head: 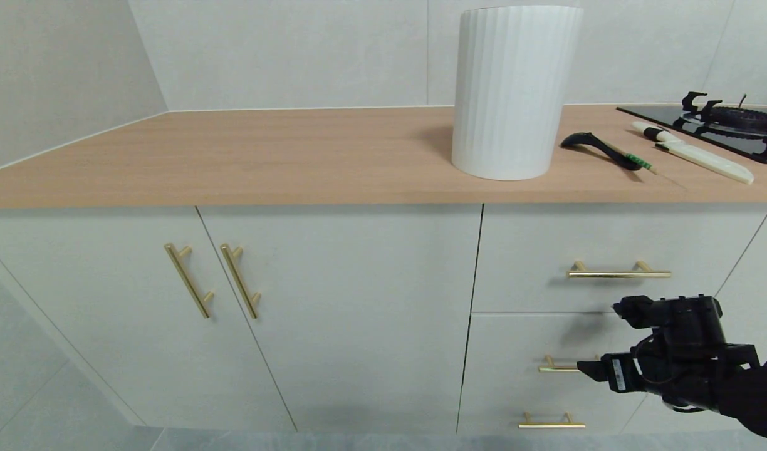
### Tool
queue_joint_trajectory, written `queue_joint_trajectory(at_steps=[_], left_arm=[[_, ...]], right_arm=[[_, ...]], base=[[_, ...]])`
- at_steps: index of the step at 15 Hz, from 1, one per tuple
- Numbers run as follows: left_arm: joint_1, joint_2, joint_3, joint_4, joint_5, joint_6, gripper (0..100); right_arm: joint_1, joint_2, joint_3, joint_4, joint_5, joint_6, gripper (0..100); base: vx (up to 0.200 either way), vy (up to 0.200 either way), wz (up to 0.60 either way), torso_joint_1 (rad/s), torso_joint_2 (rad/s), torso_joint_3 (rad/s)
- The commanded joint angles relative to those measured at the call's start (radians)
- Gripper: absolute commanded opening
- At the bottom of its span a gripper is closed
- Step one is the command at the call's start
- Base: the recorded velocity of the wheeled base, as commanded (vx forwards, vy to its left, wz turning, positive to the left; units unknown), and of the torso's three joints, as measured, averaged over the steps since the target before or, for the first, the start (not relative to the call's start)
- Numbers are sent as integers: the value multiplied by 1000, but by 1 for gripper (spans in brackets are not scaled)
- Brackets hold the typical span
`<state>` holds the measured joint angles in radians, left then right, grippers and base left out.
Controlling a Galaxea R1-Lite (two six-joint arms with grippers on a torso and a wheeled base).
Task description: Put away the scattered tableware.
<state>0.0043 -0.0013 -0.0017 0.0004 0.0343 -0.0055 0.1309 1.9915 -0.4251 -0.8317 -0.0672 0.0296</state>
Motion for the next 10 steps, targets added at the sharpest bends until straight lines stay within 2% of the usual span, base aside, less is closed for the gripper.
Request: queue_joint_trajectory(at_steps=[1,7,10], left_arm=[[0,1,0,0,-1,-1,100],[0,1,0,1,1,-1,100],[0,1,0,1,1,-1,100]], right_arm=[[1,128,6,-93,-19,23,100],[1,237,5,-277,-78,56,100],[1,259,3,-326,-118,72,100]], base=[[0,0,0,0,0,0],[0,0,0,0,0,0],[0,0,0,0,0,0]])
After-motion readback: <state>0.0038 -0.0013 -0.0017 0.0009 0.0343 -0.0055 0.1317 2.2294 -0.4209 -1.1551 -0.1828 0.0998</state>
